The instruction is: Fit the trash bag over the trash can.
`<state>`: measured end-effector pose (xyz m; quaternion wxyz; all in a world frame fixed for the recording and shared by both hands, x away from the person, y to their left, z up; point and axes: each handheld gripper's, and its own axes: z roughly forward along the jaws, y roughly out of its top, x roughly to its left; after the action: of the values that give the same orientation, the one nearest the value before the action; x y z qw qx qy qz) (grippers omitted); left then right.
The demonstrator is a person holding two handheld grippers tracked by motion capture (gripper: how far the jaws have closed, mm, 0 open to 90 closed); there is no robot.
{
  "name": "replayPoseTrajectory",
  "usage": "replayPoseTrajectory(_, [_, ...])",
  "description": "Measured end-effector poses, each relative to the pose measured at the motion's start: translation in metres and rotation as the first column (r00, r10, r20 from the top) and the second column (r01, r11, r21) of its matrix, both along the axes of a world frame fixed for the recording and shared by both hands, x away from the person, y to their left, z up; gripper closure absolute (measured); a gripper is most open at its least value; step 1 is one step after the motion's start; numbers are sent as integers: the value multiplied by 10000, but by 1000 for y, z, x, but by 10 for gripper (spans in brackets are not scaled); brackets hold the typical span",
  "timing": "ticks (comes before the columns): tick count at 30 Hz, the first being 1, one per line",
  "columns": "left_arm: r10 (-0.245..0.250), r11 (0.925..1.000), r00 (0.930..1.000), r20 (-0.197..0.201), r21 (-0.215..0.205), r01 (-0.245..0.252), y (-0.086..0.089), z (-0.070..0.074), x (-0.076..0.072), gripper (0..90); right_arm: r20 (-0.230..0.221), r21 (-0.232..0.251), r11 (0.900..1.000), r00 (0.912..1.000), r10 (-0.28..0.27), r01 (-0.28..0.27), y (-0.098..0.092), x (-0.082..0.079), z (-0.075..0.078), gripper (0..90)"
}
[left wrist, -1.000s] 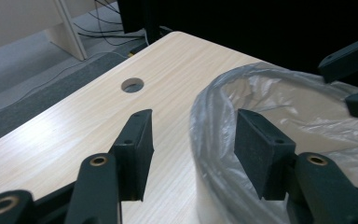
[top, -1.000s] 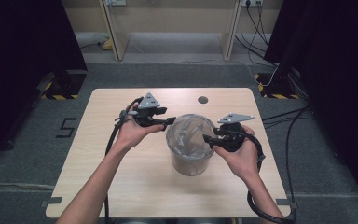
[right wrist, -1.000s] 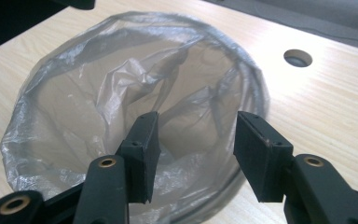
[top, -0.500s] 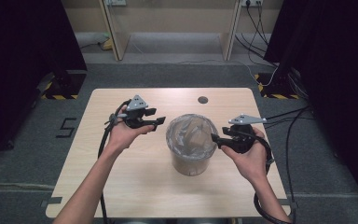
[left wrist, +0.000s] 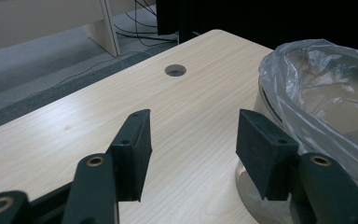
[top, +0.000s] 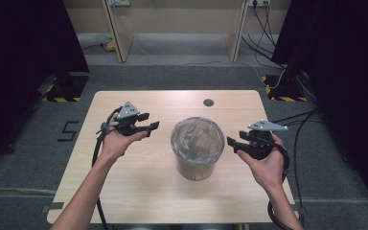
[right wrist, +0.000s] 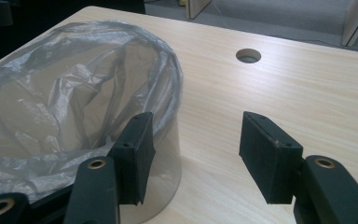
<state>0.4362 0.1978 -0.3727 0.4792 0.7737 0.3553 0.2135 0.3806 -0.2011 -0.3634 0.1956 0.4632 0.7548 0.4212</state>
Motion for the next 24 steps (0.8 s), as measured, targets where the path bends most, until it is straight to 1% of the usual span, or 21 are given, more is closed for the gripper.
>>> replayPoseTrajectory(7, [213, 9998, 9998, 13, -9, -213, 10, -6, -3, 448, -38, 8, 9999, 9999, -126, 126, -8, -2, -5, 444])
replayPoseTrajectory(13, [463, 9989, 9989, 81, -6, -463, 20, -13, -6, 447, -81, 58, 9993, 9992, -381, 382, -18, -5, -11, 442])
replayPoseTrajectory(24, [822, 9966, 9966, 6, -12, -822, 36, -26, -11, 446, -106, 143, 9973, 9974, -717, 718, -34, -11, -22, 436])
